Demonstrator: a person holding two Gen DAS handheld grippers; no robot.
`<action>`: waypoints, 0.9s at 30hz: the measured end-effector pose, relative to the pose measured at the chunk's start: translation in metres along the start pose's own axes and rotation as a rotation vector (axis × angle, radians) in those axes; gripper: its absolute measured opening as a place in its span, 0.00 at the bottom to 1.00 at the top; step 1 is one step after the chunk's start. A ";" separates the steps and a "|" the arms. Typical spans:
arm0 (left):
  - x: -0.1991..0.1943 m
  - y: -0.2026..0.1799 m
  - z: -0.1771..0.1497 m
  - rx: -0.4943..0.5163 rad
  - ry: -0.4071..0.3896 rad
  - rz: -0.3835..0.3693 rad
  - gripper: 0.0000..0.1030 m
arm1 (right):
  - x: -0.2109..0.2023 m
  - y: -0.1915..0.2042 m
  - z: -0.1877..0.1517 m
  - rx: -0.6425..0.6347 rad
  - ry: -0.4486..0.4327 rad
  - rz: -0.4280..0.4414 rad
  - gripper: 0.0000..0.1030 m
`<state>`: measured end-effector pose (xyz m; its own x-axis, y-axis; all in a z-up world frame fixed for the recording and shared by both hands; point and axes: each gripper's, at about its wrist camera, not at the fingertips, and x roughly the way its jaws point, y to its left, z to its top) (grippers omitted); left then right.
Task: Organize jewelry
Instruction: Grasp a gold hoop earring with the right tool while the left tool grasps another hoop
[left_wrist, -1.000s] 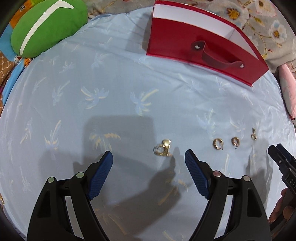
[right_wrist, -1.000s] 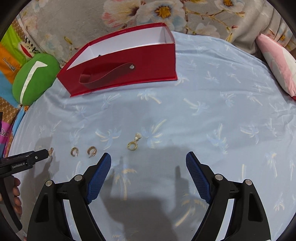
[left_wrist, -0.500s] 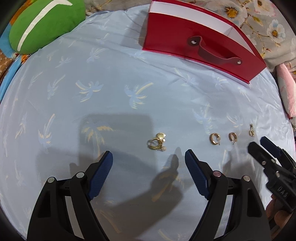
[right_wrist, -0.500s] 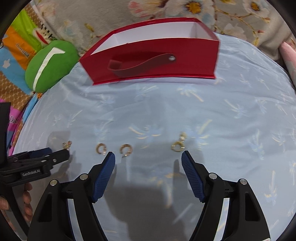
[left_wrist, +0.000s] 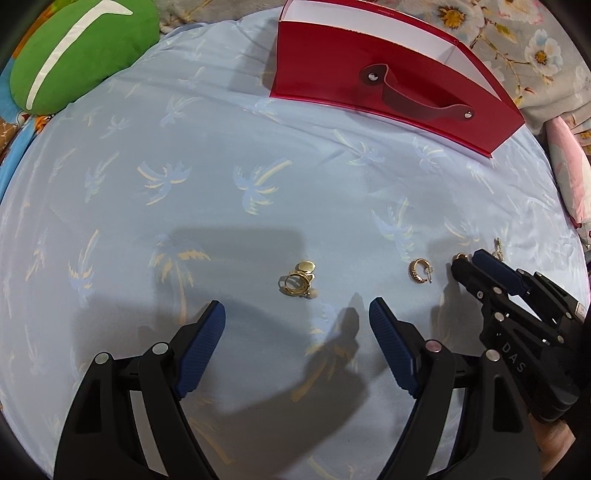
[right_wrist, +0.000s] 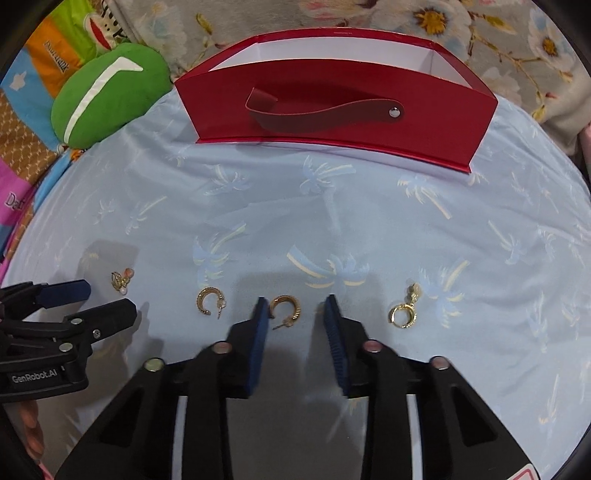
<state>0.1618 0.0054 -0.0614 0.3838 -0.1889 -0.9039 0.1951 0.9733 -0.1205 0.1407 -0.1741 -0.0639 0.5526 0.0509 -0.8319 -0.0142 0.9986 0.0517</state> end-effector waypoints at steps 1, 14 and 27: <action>0.000 -0.001 0.000 0.003 0.000 0.000 0.75 | 0.000 0.001 0.000 -0.006 -0.001 -0.002 0.15; -0.001 -0.055 0.006 0.102 0.004 -0.095 0.66 | -0.036 -0.051 -0.021 0.139 0.010 -0.009 0.15; 0.017 -0.092 0.013 0.217 -0.049 0.011 0.17 | -0.051 -0.071 -0.024 0.187 -0.020 -0.006 0.15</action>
<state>0.1620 -0.0892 -0.0608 0.4292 -0.1891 -0.8832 0.3785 0.9255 -0.0142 0.0936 -0.2476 -0.0390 0.5686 0.0427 -0.8215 0.1436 0.9782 0.1502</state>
